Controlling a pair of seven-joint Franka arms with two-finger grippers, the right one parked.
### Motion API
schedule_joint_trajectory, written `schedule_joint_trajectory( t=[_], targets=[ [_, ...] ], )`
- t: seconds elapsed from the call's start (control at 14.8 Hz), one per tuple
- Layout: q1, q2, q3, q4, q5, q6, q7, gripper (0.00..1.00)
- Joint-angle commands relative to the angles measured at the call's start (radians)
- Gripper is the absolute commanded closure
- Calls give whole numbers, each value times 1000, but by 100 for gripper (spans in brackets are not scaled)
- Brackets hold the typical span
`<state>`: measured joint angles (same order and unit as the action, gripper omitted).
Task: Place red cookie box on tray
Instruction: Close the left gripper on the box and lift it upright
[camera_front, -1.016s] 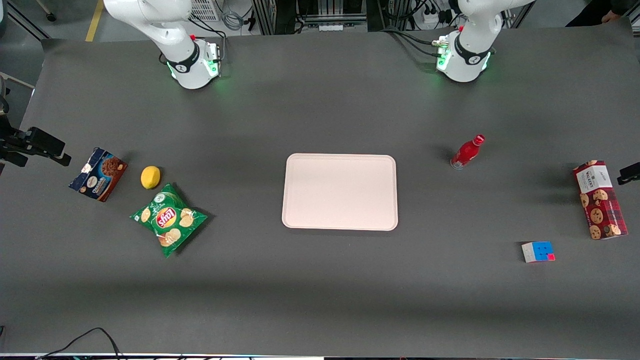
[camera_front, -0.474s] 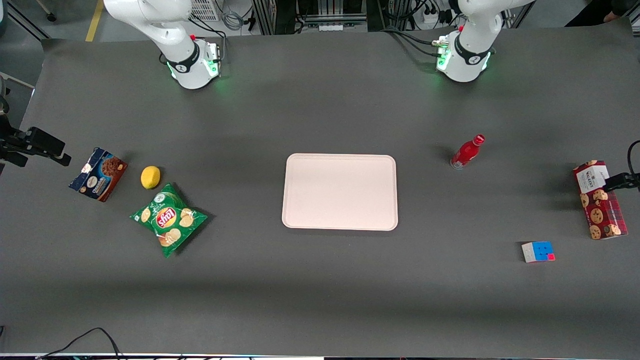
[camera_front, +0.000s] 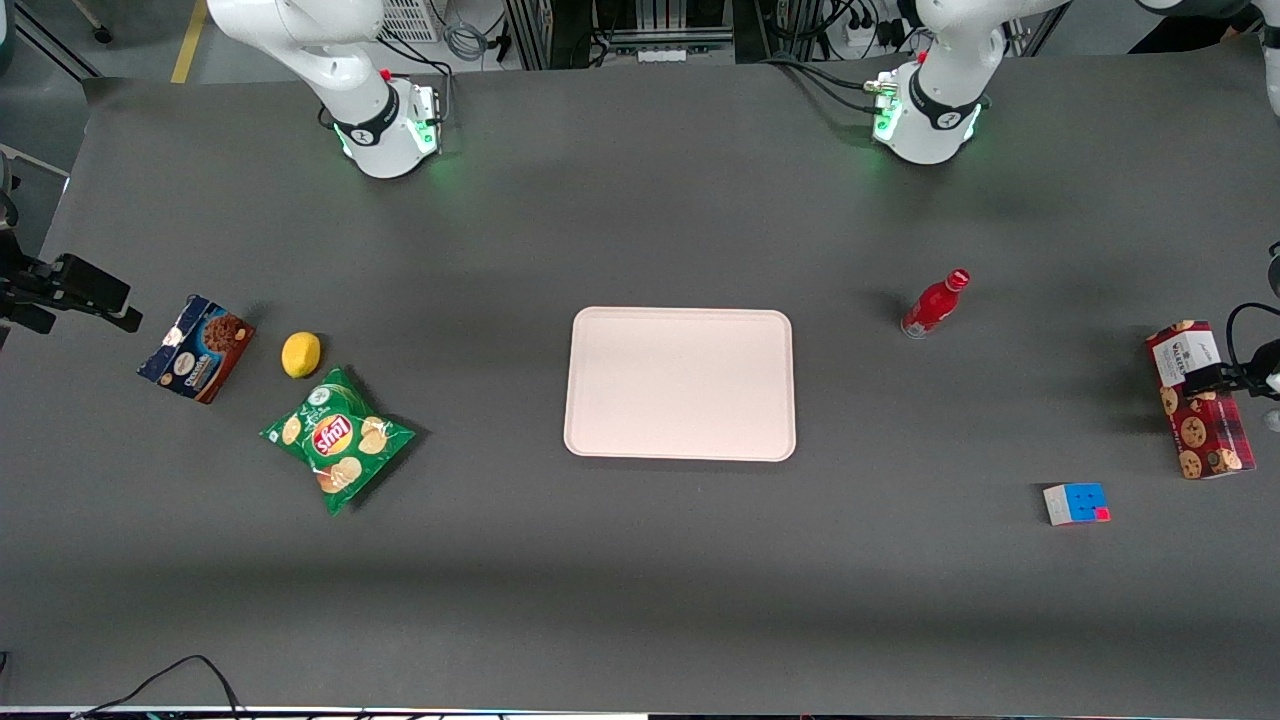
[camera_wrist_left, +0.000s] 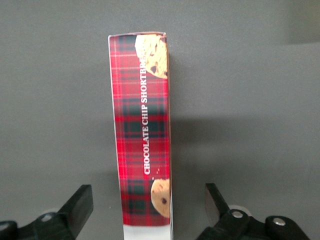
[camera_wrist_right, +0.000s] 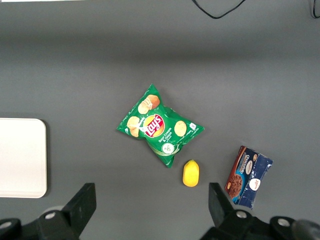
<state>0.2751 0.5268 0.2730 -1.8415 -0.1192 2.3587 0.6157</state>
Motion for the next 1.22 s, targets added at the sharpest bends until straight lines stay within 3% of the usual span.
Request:
schedule_joint_trajectory(
  t=[0.0,0.07,0.14,0.2,0.27,0.47,0.61,0.88,1.15],
  targets=[
    [-7,48,5,50,-23,1,22,0],
    [-8,54,5,56,-23,1,21,3],
    [-8,55,5,57,-23,-1,22,11],
    [-8,58,5,56,-23,1,22,34],
    [-5,67,3,56,-23,1,25,49],
    [-10,67,3,56,-23,-1,25,70],
    [-14,67,3,56,-23,-1,24,98],
    [-28,30,3,94,-14,-39,33,100],
    [-34,-46,6,255,-7,-310,41,100]
  ],
)
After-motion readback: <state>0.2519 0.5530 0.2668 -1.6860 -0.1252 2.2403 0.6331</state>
